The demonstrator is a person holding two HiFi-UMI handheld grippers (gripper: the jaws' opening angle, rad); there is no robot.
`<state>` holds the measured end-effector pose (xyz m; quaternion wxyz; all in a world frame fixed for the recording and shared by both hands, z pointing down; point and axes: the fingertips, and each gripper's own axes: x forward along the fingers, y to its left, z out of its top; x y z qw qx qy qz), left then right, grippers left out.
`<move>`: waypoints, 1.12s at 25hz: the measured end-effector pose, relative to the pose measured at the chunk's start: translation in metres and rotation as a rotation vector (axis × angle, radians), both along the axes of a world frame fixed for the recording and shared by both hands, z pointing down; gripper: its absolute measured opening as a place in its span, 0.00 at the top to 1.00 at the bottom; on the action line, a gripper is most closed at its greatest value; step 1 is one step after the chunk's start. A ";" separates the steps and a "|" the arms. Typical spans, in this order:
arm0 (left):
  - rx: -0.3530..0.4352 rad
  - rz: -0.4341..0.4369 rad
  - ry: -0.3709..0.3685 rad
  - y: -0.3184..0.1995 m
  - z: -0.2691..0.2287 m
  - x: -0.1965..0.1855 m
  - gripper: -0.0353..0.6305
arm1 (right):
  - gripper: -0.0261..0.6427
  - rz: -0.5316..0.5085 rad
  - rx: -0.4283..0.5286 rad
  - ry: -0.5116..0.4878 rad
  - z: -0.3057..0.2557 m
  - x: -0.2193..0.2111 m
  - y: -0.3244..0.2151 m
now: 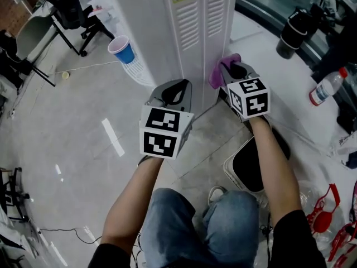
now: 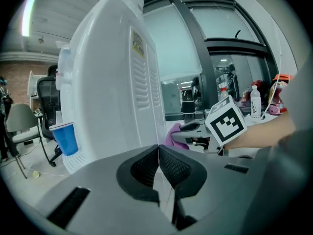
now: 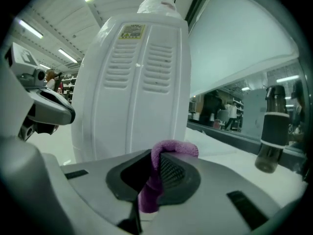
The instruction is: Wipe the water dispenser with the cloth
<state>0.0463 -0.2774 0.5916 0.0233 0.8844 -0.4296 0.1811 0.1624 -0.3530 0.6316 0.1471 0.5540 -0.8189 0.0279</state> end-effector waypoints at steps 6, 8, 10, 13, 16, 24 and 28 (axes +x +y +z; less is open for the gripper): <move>-0.012 -0.006 0.006 -0.009 0.015 0.003 0.91 | 0.91 0.017 -0.083 -0.062 0.065 0.001 -0.005; -0.019 -0.001 0.007 -0.010 0.019 0.006 0.91 | 0.91 0.023 -0.114 -0.084 0.085 0.001 -0.007; -0.023 0.002 0.005 -0.012 0.022 0.008 0.91 | 0.91 0.026 -0.145 -0.103 0.104 -0.001 -0.008; -0.024 0.005 0.002 -0.015 0.023 0.010 0.91 | 0.91 0.029 -0.190 -0.119 0.131 -0.002 -0.009; -0.027 0.005 0.005 -0.017 0.024 0.010 0.91 | 0.91 0.035 -0.231 -0.128 0.154 -0.002 -0.009; -0.017 0.005 -0.014 -0.018 0.023 0.012 0.91 | 0.91 0.034 -0.247 -0.157 0.166 -0.003 -0.008; -0.013 0.010 -0.016 -0.014 0.015 0.012 0.91 | 0.91 0.041 -0.215 -0.162 0.141 -0.002 0.001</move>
